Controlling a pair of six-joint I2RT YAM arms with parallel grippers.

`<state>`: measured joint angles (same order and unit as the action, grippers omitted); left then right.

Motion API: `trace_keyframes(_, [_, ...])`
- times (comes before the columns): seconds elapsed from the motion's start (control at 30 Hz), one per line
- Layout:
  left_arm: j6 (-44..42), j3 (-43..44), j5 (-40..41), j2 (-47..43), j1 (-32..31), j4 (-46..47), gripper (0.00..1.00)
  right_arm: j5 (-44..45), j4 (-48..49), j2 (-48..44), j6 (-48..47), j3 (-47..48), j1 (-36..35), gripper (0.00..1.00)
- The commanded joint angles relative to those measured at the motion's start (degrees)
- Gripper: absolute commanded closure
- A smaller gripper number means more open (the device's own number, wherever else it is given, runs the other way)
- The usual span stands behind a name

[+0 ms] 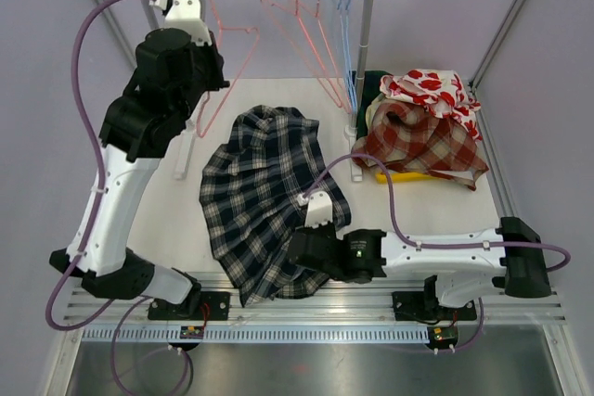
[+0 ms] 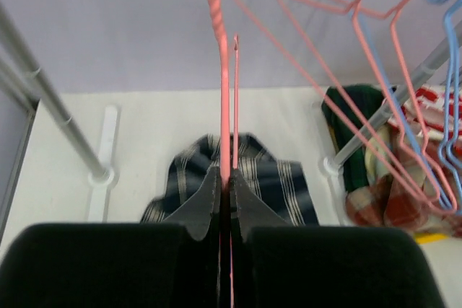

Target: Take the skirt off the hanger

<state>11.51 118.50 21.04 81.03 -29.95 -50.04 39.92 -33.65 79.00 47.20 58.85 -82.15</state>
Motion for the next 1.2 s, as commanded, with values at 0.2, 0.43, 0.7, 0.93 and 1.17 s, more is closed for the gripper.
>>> trace_keyframes(0.2, [-4.9, 12.7, -5.8, 15.2, -0.1, 16.5, 1.00, 7.0, -4.8, -9.0, 8.2, -4.4, -2.0, 1.00])
trace_keyframes(0.43, [-4.0, 14.2, -4.6, 22.3, -0.4, 17.0, 0.97, 9.6, -9.1, -11.3, 7.2, -1.8, -1.9, 1.00])
trace_keyframes(0.7, [-3.2, 2.9, -2.5, 15.7, -1.9, 18.7, 0.69, 17.7, -19.5, -22.8, 7.1, 0.3, -1.9, 1.00])
trace_keyframes(0.93, [-2.8, -10.2, 1.2, 4.1, -3.4, 18.6, 0.27, 31.1, -33.7, -28.5, 6.6, 13.6, -1.9, 1.00])
trace_keyframes(1.17, [-0.6, -27.3, 3.7, -11.5, -3.9, 19.2, 0.01, 42.4, 0.2, -30.2, -36.0, 20.7, -0.5, 1.00])
